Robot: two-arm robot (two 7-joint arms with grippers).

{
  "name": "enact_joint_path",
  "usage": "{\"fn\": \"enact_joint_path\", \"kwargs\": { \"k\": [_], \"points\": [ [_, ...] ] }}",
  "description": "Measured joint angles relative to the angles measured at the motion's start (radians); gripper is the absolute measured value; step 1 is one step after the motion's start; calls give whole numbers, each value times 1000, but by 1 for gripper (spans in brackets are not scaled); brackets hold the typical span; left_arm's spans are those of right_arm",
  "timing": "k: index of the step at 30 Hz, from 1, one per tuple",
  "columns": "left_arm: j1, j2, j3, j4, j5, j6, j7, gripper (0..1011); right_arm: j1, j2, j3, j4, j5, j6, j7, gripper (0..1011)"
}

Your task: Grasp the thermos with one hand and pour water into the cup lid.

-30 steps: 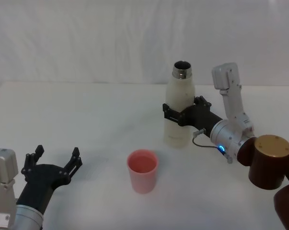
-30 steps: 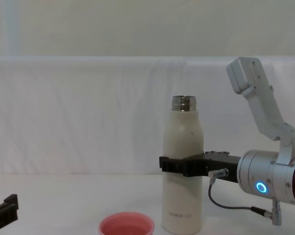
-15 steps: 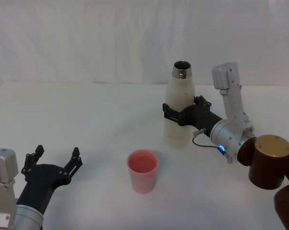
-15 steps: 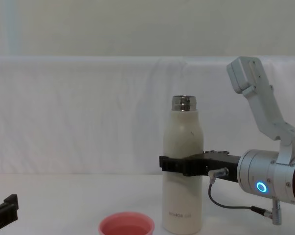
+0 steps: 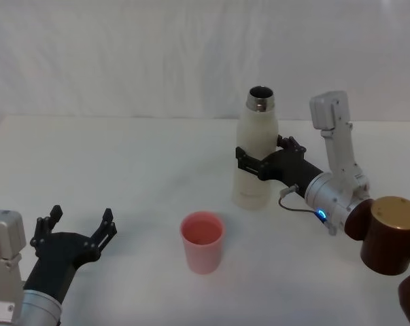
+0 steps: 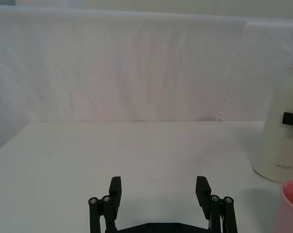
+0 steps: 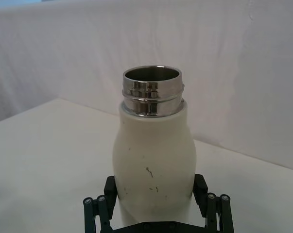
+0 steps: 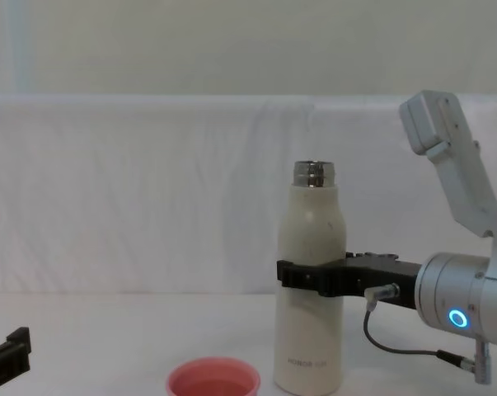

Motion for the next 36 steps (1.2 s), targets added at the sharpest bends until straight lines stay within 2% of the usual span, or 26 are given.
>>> {"fn": "enact_joint_path", "kwargs": {
  "k": [19, 36],
  "points": [
    [0, 0, 0, 0, 0, 0, 0, 1001, -54, 40, -5, -88, 19, 24, -12, 1000],
    [0, 0, 0, 0, 0, 0, 0, 1001, -170, 85, -13, -243, 40, 19, -17, 1000]
  ]
}}
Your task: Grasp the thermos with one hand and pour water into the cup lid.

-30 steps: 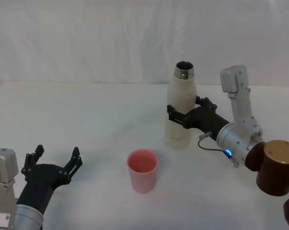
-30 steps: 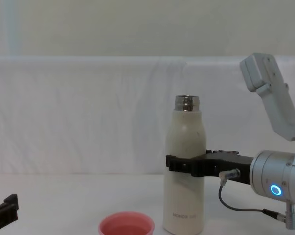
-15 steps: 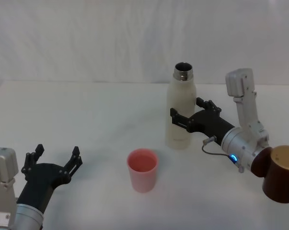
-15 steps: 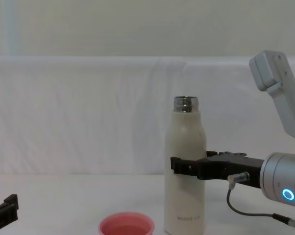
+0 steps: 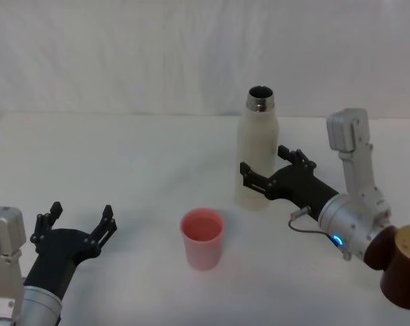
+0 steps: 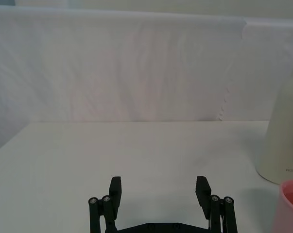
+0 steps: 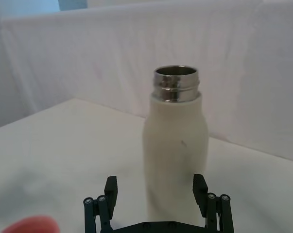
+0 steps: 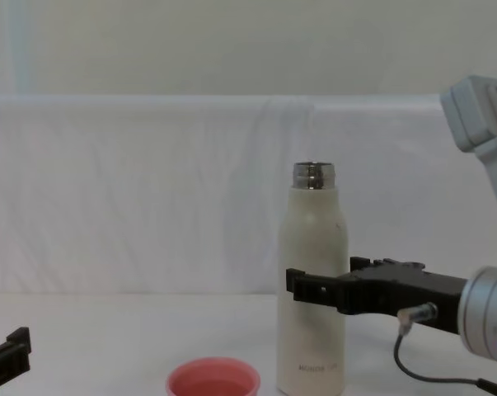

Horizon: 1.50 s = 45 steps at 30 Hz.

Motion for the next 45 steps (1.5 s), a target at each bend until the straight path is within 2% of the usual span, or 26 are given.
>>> {"fn": "enact_joint_path", "kwargs": {
  "k": [6, 13, 29, 45],
  "points": [
    [0, 0, 0, 0, 0, 0, 0, 1001, -58, 27, -2, -61, 0, -27, 0, 1000],
    [0, 0, 0, 0, 0, 0, 0, 1001, -108, 48, -8, -99, -7, -61, 2, 1000],
    [0, 0, 0, 0, 0, 0, 0, 1001, -140, 37, -23, -59, -14, -134, 21, 1000],
    [0, 0, 0, 0, 0, 0, 0, 1001, -142, 31, -25, -50, -11, -143, 25, 1000]
  ]
}}
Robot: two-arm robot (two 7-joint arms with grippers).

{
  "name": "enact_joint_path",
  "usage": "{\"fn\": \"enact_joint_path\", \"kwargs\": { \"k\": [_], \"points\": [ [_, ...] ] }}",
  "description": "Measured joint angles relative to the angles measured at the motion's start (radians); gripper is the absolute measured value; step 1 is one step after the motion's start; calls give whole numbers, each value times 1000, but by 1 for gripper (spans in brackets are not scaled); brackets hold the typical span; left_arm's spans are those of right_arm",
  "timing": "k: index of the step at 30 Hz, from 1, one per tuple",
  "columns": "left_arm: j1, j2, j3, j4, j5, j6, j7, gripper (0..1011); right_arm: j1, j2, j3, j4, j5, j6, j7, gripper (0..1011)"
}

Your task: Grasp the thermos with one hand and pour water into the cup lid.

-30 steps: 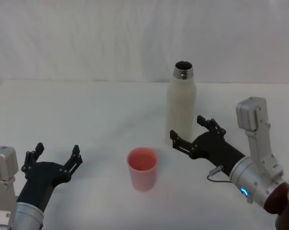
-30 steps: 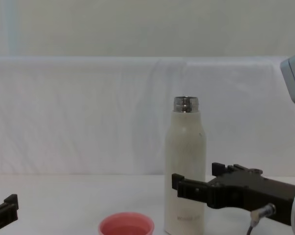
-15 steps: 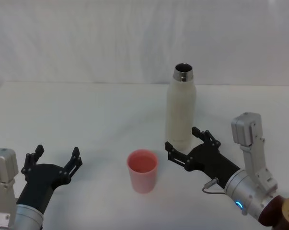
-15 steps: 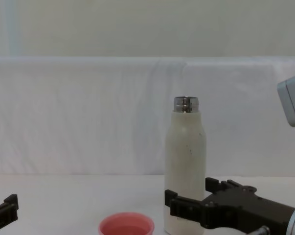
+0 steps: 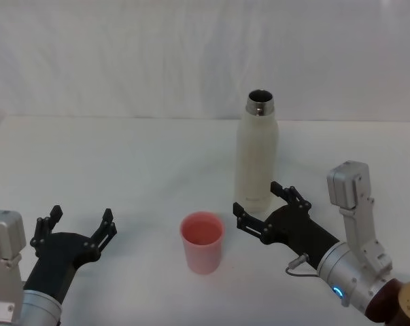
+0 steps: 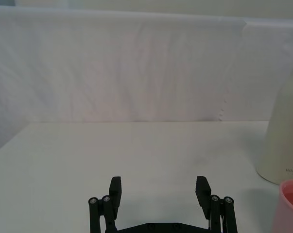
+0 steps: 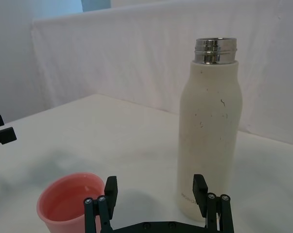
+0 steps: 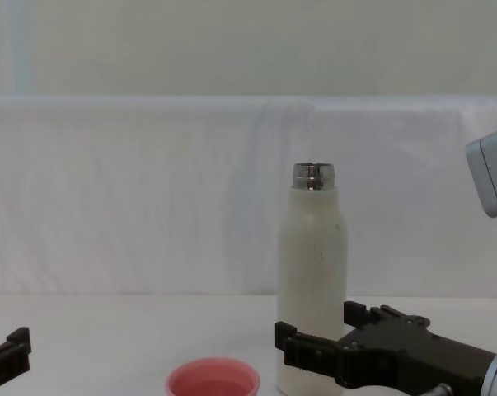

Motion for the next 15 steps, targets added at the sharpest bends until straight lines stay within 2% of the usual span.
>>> {"fn": "enact_joint_path", "kwargs": {
  "k": [15],
  "points": [
    [0, 0, 0, 0, 0, 0, 0, 1001, 0, 1, 1, -1, 0, 1, 0, 1000]
  ]
}}
